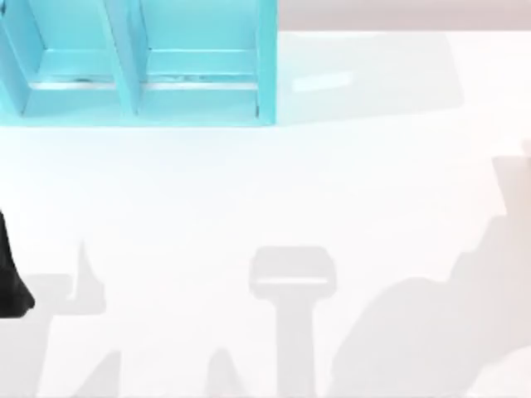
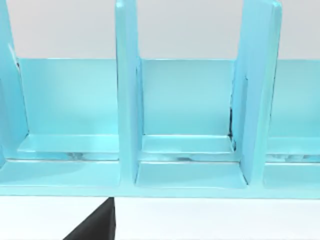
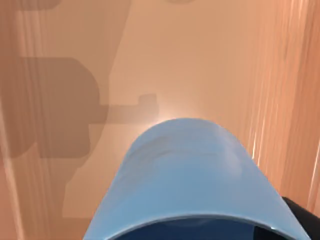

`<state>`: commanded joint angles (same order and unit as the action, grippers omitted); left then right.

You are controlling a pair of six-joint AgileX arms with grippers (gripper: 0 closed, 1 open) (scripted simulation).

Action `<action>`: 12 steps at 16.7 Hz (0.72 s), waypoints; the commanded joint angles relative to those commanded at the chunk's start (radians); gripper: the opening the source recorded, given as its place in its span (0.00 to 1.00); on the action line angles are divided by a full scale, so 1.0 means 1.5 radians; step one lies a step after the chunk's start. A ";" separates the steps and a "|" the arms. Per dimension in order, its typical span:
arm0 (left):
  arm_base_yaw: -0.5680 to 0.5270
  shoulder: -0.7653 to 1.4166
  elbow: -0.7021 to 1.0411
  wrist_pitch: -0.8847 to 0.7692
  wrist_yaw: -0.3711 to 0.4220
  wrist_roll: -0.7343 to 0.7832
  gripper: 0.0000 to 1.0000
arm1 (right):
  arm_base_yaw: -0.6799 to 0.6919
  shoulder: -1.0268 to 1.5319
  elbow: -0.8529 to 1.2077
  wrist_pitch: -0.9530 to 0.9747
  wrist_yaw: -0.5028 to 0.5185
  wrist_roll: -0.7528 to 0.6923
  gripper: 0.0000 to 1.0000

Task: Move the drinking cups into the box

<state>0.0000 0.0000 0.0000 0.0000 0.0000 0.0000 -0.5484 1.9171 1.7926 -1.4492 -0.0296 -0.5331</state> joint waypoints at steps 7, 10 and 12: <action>0.000 0.000 0.000 0.000 0.000 0.000 1.00 | 0.010 -0.008 -0.072 0.068 0.003 0.009 0.00; 0.000 0.000 0.000 0.000 0.000 0.000 1.00 | 0.015 -0.010 -0.152 0.141 0.002 0.014 0.00; 0.000 0.000 0.000 0.000 0.000 0.000 1.00 | 0.018 -0.010 -0.179 0.169 0.001 0.017 0.00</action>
<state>0.0000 0.0000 0.0000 0.0000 0.0000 0.0000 -0.5219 1.9017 1.5239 -1.1951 -0.0284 -0.5070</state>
